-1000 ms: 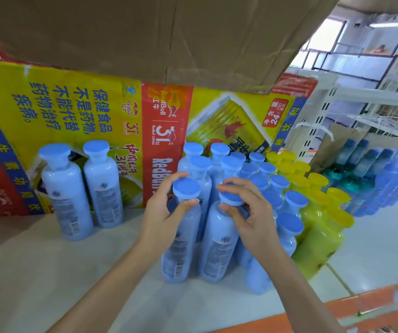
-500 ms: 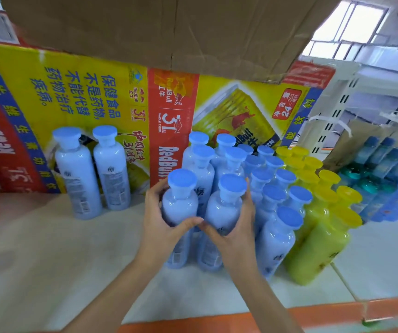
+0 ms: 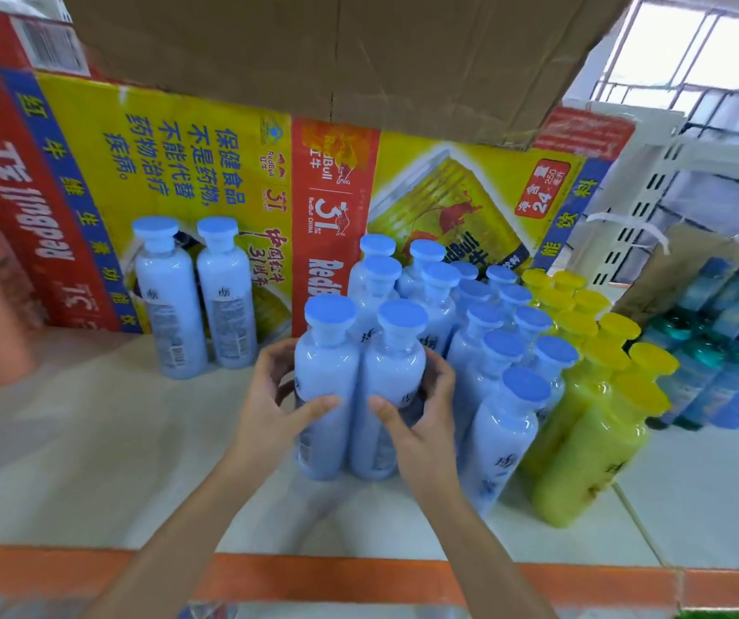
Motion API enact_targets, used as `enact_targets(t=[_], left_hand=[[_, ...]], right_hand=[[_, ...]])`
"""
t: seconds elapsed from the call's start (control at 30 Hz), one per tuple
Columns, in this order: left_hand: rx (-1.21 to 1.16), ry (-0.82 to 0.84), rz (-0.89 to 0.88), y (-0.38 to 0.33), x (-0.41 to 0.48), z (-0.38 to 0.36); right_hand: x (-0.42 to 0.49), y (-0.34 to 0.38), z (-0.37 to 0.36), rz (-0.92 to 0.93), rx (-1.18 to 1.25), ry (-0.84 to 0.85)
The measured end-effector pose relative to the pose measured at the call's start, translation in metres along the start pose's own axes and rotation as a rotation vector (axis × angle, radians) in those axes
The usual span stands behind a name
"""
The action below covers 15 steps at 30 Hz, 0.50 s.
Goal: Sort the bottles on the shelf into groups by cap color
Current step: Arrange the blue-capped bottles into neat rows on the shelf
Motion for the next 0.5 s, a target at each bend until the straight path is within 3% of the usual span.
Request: enact_targets(t=[0.23,0.5], left_hand=[[-0.042,0.131,0.079,-0.002,-0.002,0.010],[0.132,-0.012,0.028,0.004,-0.006,0.005]], right_hand=[[0.002,-0.009,-0.001,-0.017,0.046,0.106],[0.005,-0.018,-0.007,-0.098,0.016,0.037]])
Point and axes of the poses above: each hand's wrist, its own x-axis towards the middle knuckle, its own z-axis out of the back of the hand, y = z × x, the point moved 4 cm from there along x, towards the middle knuckle, and after that the axes turned 14 degrees about -y, right-handed, at the moved point
